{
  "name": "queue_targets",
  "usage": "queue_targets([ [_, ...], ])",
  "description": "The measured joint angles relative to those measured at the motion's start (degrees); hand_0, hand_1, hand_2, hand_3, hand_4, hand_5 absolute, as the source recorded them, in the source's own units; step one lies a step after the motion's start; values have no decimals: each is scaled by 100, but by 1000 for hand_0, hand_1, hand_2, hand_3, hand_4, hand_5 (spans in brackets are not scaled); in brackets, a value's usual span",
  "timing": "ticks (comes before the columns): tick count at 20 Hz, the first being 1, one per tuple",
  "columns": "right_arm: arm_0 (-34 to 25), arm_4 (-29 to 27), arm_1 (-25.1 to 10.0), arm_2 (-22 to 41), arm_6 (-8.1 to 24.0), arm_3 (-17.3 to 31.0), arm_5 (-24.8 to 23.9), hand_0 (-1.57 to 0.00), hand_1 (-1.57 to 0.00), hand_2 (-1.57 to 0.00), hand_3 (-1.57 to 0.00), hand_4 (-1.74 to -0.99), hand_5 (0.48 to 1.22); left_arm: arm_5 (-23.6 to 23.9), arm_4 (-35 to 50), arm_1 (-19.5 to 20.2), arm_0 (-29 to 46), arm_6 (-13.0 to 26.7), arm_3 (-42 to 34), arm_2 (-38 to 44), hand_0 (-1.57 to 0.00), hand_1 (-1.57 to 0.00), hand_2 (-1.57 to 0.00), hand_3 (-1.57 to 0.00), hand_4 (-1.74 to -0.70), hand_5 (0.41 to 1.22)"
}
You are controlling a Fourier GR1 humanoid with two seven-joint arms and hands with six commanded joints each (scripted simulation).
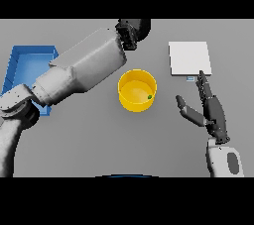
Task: Pick up the red beaker and tilt it to pour out 1 green nut into yellow bowl. Pick up the yellow bowl and place it on the metallic measuring scale.
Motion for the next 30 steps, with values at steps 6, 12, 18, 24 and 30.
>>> queue_targets([
  [6,-15,-44,-11,15,13,-6,55,1,1,1,1,-1274,642,313,376,546,-1286,248,954,1224,-1571,-1508,-1504,-1453,-1537,1214],
  [12,-157,-29,-110,84,-104,-4,164,1,1,1,1,-1312,653,561,2026,1432,-1159,1163,2118,3542,-1571,-1554,-1553,-1418,-1688,1219],
  [18,-212,88,-110,134,-117,96,119,1,1,1,1,-1286,649,1374,3085,1974,-285,1976,2031,4739,-1571,-1567,-1566,-1406,-1727,1221],
  [24,-254,15,-84,113,-55,159,141,1,1,1,1,-1293,667,1823,3908,2065,1118,2886,1548,5415,-1571,-1570,-1570,-1437,-1737,1221],
  [30,-182,81,-162,124,-175,154,154,1,1,1,1,-1304,700,2298,4699,1877,2575,3451,629,5939,-1571,-1571,-1571,-1508,-1740,1221],
])
